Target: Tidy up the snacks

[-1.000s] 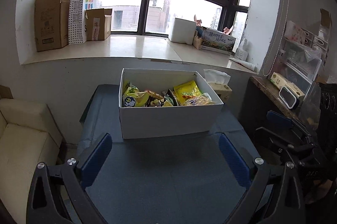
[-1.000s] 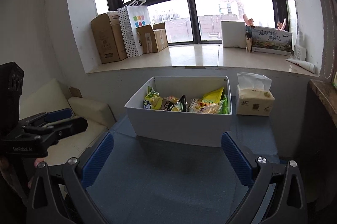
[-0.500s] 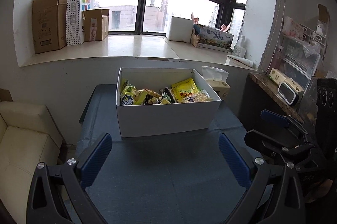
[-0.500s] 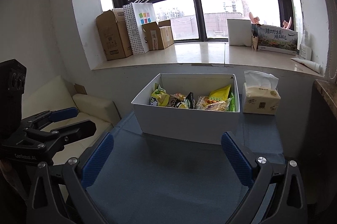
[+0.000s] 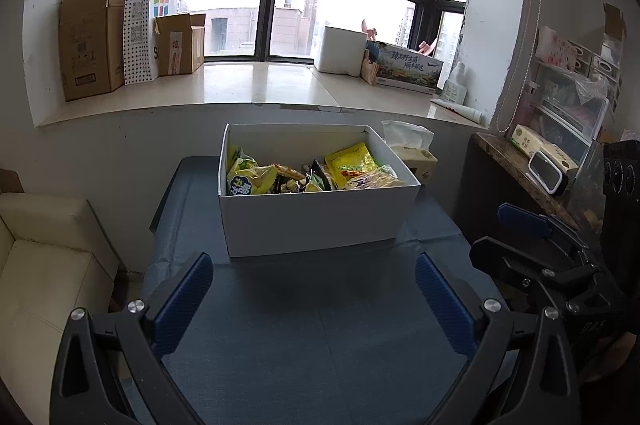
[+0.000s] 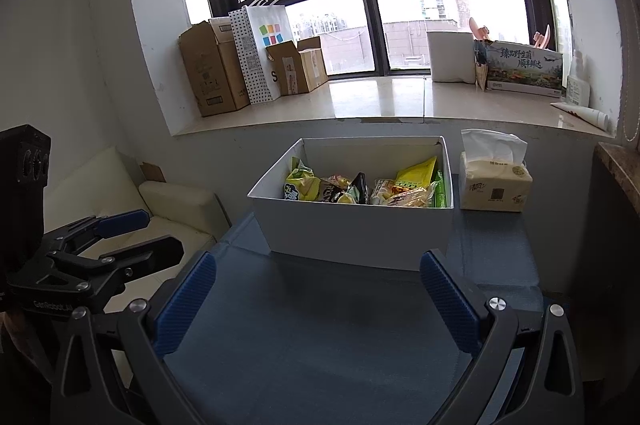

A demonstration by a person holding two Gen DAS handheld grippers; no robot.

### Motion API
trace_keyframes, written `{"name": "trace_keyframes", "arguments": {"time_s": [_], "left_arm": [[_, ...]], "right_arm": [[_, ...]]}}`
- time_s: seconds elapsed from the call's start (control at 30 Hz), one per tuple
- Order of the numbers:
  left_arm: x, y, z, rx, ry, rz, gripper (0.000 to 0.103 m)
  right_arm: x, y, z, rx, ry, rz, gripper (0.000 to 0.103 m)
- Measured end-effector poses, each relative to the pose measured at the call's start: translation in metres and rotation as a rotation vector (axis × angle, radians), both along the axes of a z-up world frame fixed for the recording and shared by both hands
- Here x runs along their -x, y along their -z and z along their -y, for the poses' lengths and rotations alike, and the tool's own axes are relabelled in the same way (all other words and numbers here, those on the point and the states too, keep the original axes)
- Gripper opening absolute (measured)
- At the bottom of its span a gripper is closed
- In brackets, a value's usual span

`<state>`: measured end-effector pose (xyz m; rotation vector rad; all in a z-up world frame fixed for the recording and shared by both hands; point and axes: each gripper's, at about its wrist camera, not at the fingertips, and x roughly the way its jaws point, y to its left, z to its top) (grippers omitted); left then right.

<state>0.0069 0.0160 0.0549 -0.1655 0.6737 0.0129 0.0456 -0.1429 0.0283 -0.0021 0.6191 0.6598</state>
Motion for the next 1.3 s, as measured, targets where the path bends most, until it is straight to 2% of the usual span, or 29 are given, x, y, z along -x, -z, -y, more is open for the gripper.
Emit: {"name": "trace_keyframes", "arguments": {"time_s": [1.3], "left_arm": [[-0.0039, 0.0087, 0.005, -0.012, 0.015, -0.028, 0.103]], "right_arm": [[-0.0037, 0.0048, -0.0029, 0.008, 0.008, -0.032, 0.103]]}}
